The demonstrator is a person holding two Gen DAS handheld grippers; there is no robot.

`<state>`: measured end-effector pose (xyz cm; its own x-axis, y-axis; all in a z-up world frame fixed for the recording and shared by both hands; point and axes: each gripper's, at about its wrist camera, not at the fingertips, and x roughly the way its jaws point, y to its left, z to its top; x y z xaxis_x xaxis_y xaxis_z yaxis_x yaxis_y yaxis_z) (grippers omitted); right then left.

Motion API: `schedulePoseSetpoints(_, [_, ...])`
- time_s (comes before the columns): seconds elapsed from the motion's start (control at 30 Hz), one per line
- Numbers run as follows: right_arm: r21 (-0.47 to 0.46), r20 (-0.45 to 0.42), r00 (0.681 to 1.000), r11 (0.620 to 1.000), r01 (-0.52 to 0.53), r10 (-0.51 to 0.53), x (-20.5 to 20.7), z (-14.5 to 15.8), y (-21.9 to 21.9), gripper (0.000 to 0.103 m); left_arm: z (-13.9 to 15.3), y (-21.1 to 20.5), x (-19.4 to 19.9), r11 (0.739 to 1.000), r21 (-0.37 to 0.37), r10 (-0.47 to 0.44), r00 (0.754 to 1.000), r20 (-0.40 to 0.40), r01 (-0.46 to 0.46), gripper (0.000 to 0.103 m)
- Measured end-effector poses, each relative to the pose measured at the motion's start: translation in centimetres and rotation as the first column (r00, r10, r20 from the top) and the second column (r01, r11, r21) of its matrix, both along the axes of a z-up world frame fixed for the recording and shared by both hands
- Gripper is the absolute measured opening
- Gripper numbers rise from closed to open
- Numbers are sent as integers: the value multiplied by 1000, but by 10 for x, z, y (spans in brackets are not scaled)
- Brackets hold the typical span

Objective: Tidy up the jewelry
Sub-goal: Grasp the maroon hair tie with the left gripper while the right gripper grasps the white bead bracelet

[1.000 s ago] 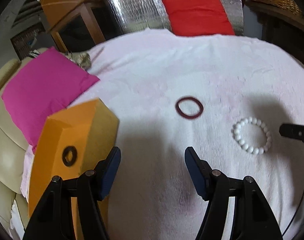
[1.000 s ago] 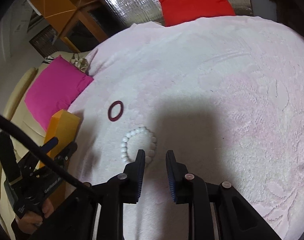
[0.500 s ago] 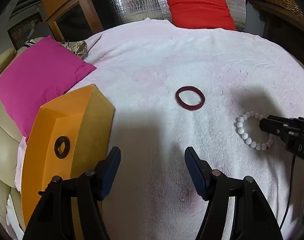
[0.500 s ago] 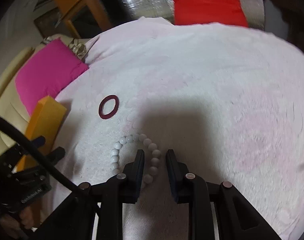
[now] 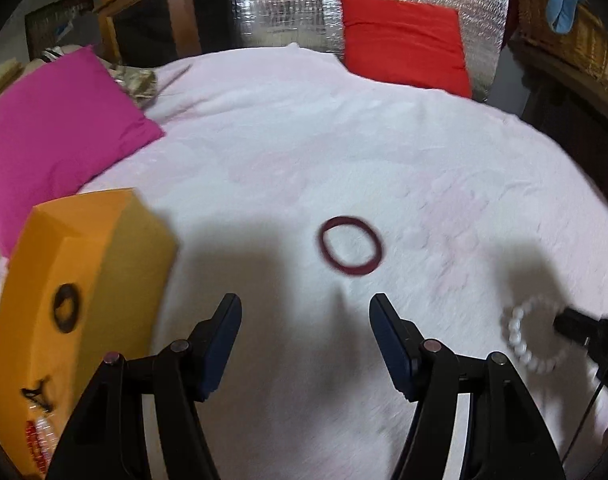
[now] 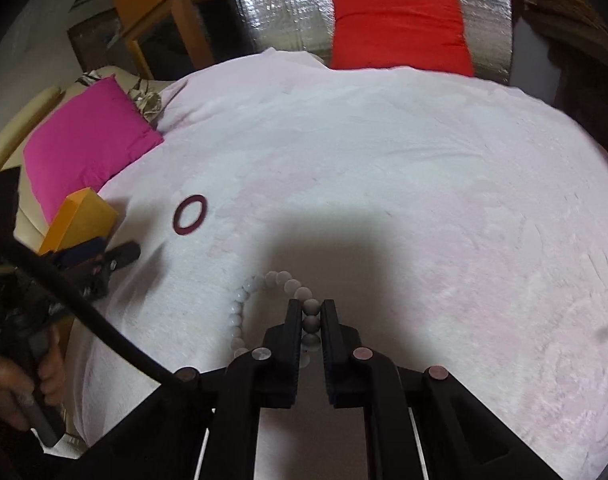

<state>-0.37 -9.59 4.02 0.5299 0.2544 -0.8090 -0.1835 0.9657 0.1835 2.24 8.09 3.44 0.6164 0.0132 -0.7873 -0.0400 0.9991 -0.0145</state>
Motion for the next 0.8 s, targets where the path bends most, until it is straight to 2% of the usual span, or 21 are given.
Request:
schedulePoseSetpoints(0.1, [-7, -19, 1000, 1000, 0, -1, -6, -4, -9, 10, -6, -2, 13, 998, -68, 6, 1000, -12, -7, 68])
schedulePoseSetpoints(0.17, [-13, -28, 1000, 1000, -2, 2, -10, -6, -13, 10, -13, 0, 25, 989, -141, 29, 999, -34, -34, 69])
schedulePoseSetpoints(0.3, [8, -42, 999, 1000, -5, 6, -17, -9, -25, 10, -24, 1, 42, 973, -214, 77, 996, -46, -85, 69])
schedulePoseSetpoints(0.37, [23, -49, 999, 1000, -7, 8, -19, -10, -29, 10, -27, -2, 49, 970, -225, 87, 995, -48, -96, 69])
schedulePoseSetpoints(0.57, [31, -53, 998, 999, -18, 20, -25, -11, -29, 10, -32, -16, 64, 977, -194, 86, 995, -47, -94, 69])
schedulePoseSetpoints(0.6, [33, -54, 998, 999, -19, 20, -26, -11, -30, 10, -33, -16, 64, 977, -194, 85, 995, -45, -92, 64])
schedulePoseSetpoints(0.63, [35, -56, 998, 999, -21, 23, -26, -11, -31, 10, -34, -16, 64, 976, -201, 75, 996, -44, -82, 49])
schedulePoseSetpoints(0.73, [38, -58, 998, 999, -29, 31, -27, -11, -33, 10, -32, -19, 64, 970, -238, 38, 998, -41, -47, 24])
schedulePoseSetpoints(0.8, [42, -60, 998, 999, -30, 32, -28, -11, -35, 10, -29, -25, 62, 976, -217, 10, 999, -36, -18, 17])
